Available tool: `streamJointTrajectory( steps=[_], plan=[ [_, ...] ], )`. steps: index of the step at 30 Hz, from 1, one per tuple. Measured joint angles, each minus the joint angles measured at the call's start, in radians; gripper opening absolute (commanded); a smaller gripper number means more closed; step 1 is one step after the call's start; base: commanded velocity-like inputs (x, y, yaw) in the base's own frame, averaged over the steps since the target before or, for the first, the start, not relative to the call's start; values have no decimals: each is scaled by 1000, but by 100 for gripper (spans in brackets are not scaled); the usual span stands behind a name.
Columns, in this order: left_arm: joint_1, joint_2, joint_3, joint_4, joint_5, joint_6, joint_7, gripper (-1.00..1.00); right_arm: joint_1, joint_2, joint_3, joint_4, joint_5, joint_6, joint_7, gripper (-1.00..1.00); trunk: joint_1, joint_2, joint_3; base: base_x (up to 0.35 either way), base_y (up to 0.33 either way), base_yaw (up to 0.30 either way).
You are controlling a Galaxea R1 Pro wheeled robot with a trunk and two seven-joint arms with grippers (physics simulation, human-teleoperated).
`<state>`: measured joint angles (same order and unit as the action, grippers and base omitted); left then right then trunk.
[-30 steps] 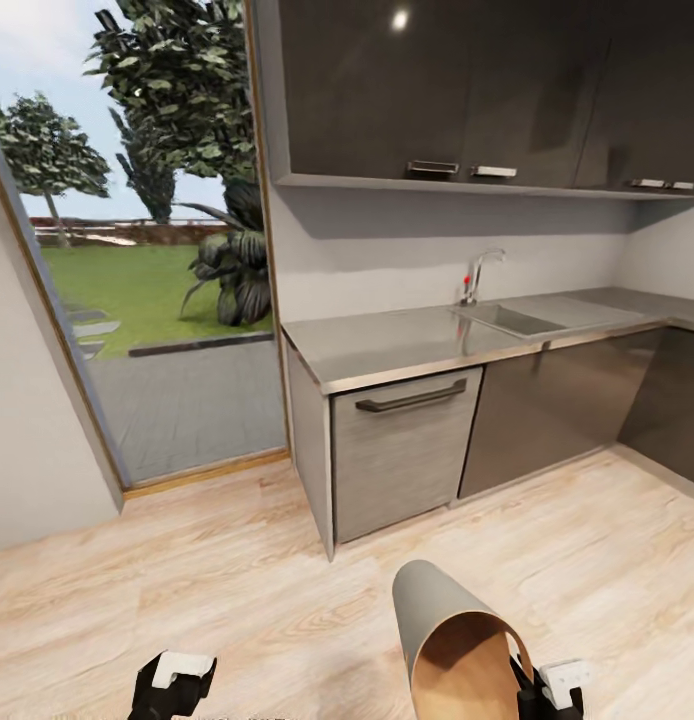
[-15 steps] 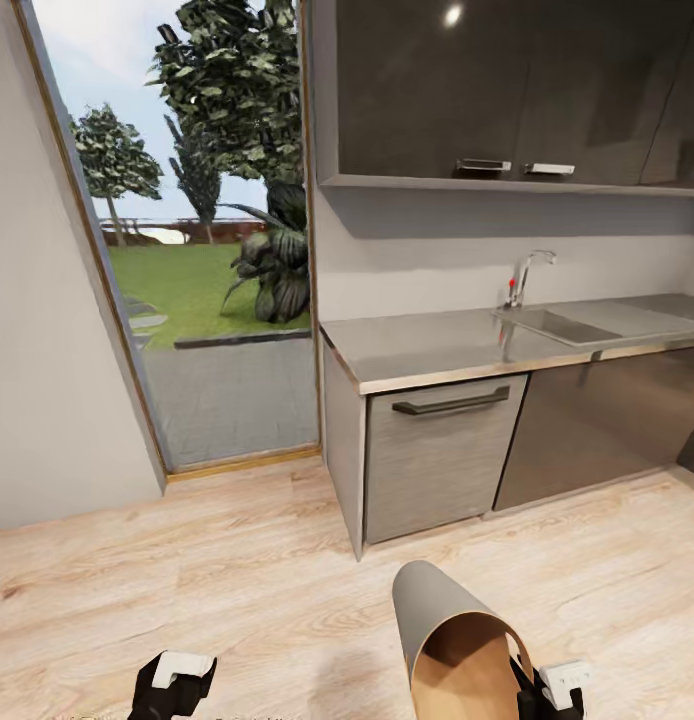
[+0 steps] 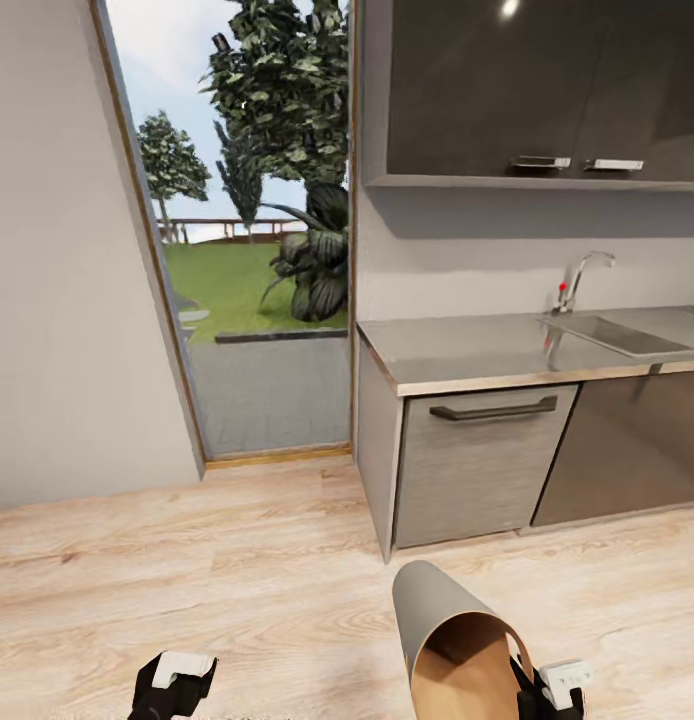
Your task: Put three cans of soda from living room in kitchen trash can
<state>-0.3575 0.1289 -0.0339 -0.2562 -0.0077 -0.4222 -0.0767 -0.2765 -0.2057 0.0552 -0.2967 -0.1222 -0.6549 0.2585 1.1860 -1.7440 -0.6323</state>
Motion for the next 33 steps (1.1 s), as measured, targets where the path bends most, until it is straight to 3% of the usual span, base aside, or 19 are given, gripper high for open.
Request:
streamJointTrajectory(
  steps=[22,33],
  plan=[
    [0,0,0,0,0,0,0,100,-1,0,-1,0,-4,0,-1,-100,0,0,-11,0,0,72],
    [0,0,0,0,0,0,0,100,0,4,-1,0,-3,0,-1,-100,0,0,-14,0,0,211]
  ],
)
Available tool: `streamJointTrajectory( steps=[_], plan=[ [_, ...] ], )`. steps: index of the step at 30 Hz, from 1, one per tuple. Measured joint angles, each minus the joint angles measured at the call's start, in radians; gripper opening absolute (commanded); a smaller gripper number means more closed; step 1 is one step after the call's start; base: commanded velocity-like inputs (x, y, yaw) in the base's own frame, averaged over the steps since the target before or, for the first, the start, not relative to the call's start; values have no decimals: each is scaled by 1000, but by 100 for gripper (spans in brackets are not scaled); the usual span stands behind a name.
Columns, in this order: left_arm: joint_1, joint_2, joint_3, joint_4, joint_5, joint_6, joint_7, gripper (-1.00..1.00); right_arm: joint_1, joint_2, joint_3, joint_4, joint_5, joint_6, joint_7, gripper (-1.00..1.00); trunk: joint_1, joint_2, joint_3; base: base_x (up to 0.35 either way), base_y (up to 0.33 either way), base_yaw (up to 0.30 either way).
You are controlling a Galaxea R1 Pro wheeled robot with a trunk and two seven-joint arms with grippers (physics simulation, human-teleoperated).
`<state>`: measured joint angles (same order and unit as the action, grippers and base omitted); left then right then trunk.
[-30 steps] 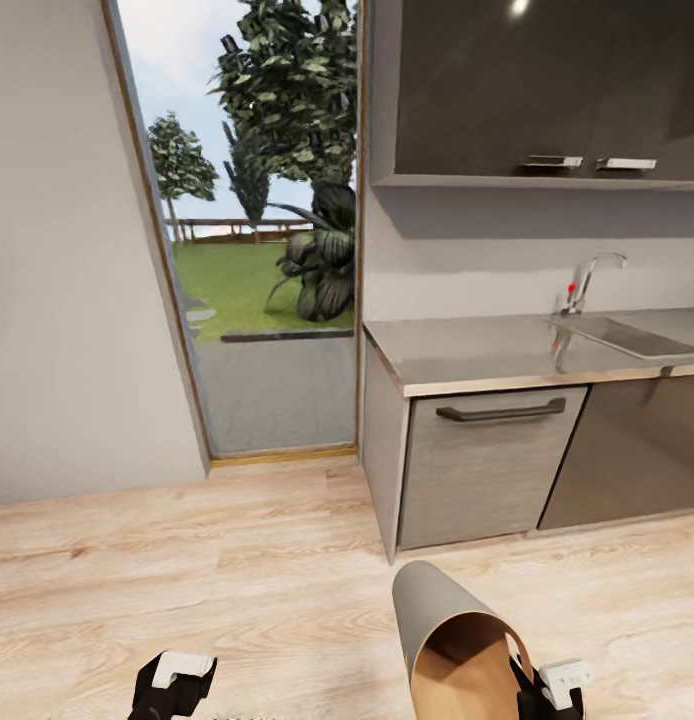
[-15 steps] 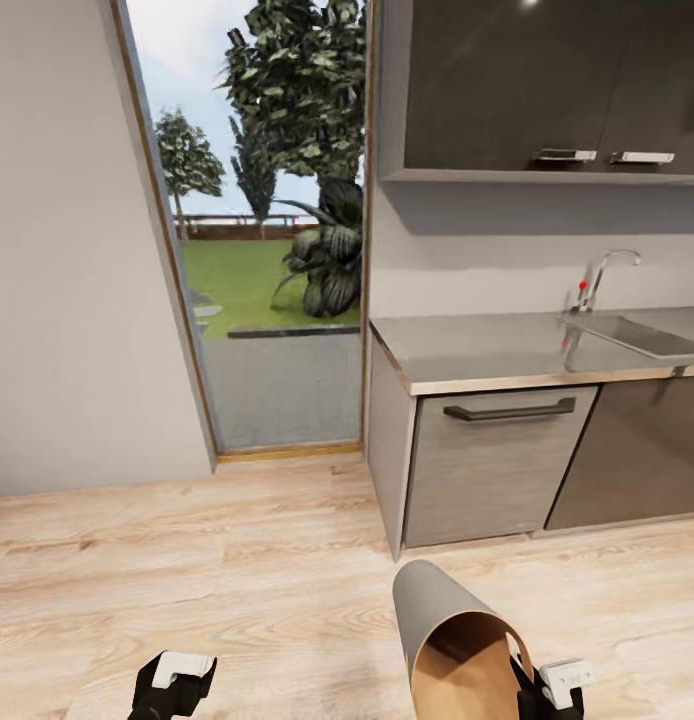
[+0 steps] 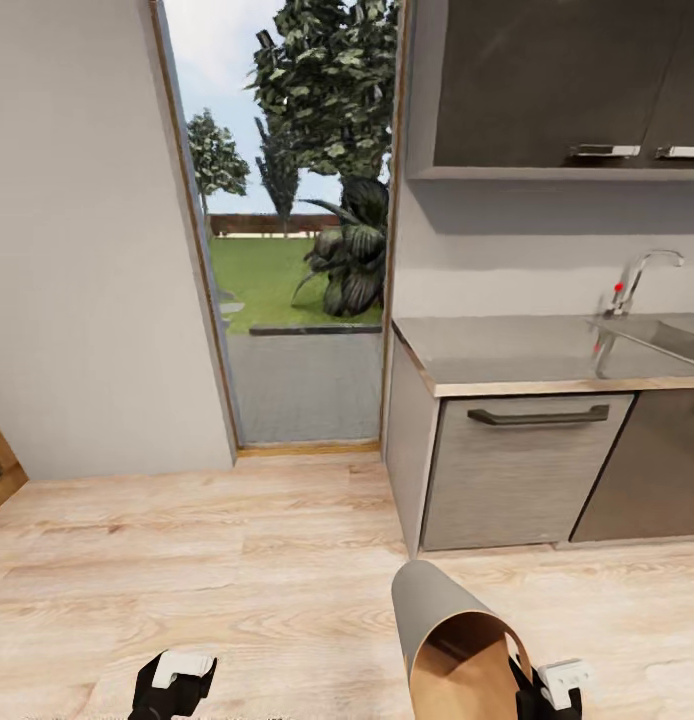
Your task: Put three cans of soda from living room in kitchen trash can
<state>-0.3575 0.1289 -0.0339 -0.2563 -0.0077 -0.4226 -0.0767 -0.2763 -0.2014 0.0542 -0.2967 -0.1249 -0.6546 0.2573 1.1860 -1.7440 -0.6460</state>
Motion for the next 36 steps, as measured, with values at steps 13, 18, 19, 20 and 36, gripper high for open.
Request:
streamJointTrajectory(
  steps=[13,18,19,20,36],
  plan=[
    [0,0,0,0,0,1,0,100,0,0,1,0,1,0,1,-100,0,0,0,0,0,247],
    [0,0,0,0,0,0,0,100,0,0,1,0,1,0,1,-100,0,0,0,0,0,249],
    [0,0,0,0,0,0,0,100,0,0,1,0,1,0,1,-100,0,0,0,0,0,249],
    [0,0,0,0,0,0,0,100,0,0,1,0,1,0,1,-100,0,0,0,0,0,249],
    [0,12,4,0,11,-8,-9,100,-1,-8,-6,-2,-5,0,-1,-100,0,0,0,0,0,249]
  ],
)
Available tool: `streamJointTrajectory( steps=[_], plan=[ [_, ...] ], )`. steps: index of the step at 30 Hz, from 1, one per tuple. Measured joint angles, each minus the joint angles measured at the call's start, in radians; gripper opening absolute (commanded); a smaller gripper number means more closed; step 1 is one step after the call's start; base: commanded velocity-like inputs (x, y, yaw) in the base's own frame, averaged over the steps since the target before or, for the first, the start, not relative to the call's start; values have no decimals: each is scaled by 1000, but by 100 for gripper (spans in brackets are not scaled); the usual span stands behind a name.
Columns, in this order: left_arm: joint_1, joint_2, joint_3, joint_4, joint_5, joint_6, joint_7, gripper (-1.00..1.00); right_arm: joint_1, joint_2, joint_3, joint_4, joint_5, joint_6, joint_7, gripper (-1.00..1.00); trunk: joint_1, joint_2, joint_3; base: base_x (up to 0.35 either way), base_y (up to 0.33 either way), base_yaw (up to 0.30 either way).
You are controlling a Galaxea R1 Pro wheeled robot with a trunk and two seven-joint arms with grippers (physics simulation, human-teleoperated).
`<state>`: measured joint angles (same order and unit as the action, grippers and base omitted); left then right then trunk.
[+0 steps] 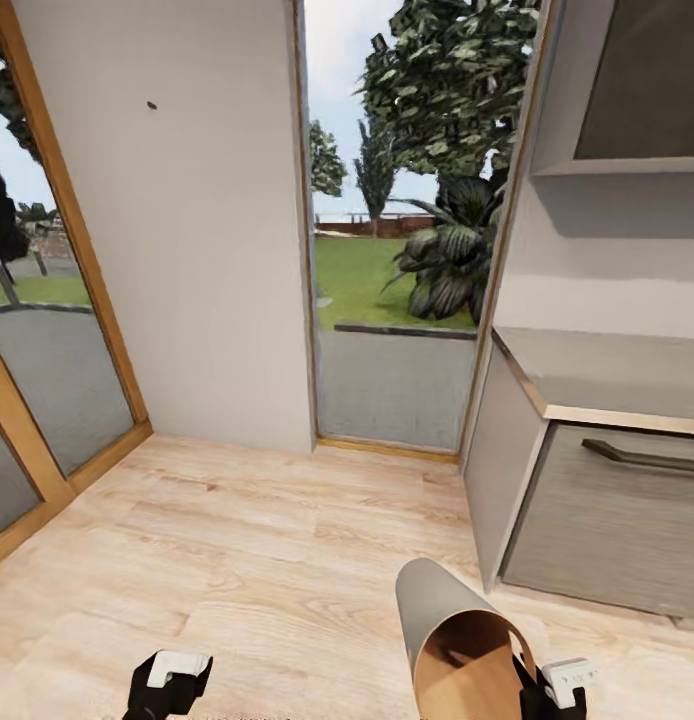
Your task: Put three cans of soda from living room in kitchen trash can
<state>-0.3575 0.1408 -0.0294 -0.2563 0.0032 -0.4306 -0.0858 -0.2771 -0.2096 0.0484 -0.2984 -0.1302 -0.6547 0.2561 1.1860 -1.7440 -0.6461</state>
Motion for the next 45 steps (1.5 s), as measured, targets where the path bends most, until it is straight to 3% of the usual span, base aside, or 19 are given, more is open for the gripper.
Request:
streamJointTrajectory(
  steps=[8,13,17,31,45],
  plan=[
    [0,2,3,8,0,-27,-1,100,0,-8,-6,0,-1,0,0,-100,0,0,0,0,0,249],
    [0,2,3,12,0,-32,-2,100,0,-10,-59,0,-10,2,7,-100,0,0,0,0,0,249],
    [0,2,3,12,0,-33,-2,100,0,-10,-53,0,5,-1,13,-100,0,0,0,0,0,249],
    [0,1,3,12,-1,-35,-2,100,0,-9,-60,0,-2,0,11,-100,0,0,0,0,7,249],
    [0,0,2,12,-7,-36,-2,100,0,-8,-62,0,-2,0,5,-100,0,0,0,0,218,140]
  ],
)
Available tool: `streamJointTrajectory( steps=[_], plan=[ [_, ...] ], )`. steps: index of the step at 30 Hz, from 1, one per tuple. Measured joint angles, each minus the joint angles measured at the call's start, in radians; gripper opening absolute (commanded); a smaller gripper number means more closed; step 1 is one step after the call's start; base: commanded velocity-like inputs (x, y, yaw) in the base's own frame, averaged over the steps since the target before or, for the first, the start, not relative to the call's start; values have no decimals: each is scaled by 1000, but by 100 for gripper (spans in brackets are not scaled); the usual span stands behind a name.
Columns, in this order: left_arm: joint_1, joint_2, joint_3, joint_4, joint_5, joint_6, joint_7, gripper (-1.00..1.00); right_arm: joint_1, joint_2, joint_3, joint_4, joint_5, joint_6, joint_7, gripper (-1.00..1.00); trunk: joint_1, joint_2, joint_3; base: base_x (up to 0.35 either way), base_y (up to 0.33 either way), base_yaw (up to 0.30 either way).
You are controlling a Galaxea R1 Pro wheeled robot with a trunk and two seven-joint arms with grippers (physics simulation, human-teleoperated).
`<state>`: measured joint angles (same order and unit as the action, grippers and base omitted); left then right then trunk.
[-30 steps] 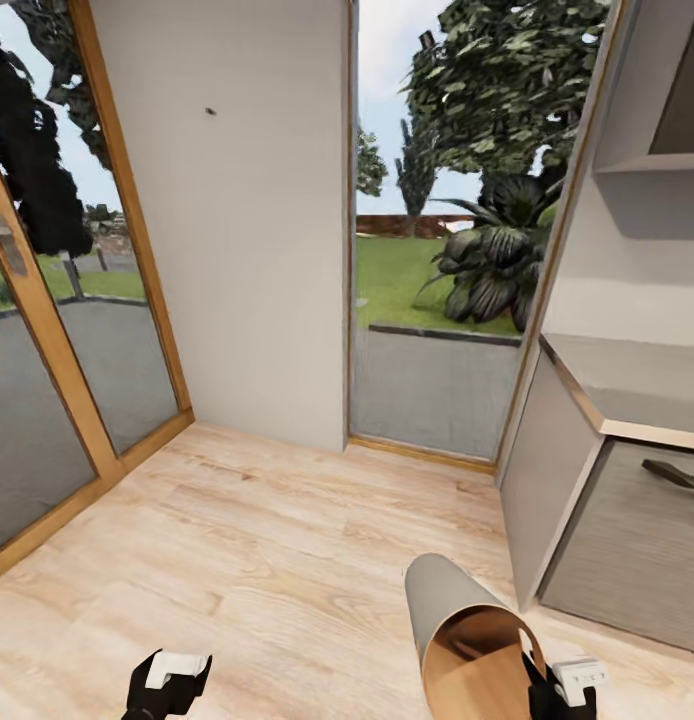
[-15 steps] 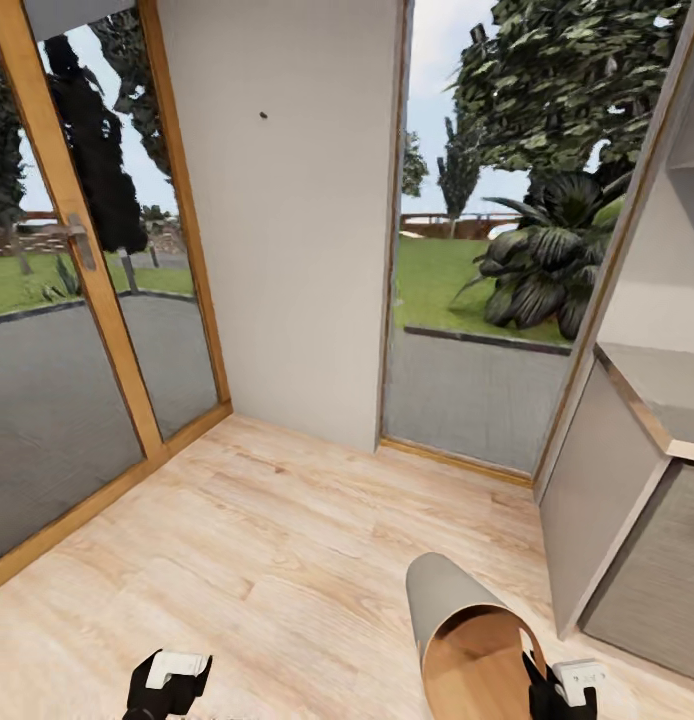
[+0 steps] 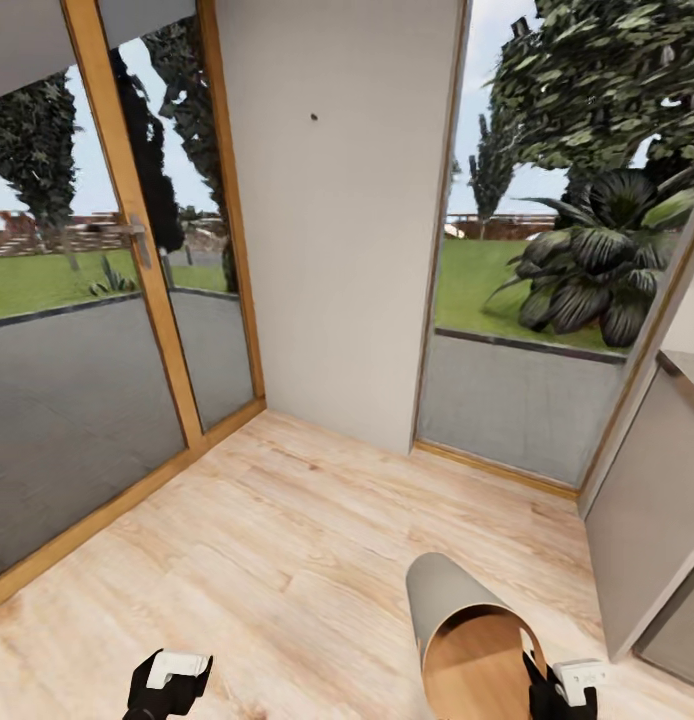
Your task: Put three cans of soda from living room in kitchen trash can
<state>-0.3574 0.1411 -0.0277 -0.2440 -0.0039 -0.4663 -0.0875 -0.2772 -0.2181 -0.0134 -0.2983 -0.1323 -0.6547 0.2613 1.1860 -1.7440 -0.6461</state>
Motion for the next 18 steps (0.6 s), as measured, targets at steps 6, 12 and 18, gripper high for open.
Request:
streamJointTrajectory(
  steps=[6,12,18],
  plan=[
    [0,0,0,0,-2,0,0,100,0,4,4,0,3,-1,0,-100,0,0,0,0,196,5],
    [0,-1,-1,0,-2,0,0,100,0,8,1,0,1,0,-3,-100,0,0,0,-15,180,174],
    [0,-2,-1,0,-2,0,0,100,0,8,0,0,0,0,-4,-100,0,0,0,-129,150,242]
  ],
)
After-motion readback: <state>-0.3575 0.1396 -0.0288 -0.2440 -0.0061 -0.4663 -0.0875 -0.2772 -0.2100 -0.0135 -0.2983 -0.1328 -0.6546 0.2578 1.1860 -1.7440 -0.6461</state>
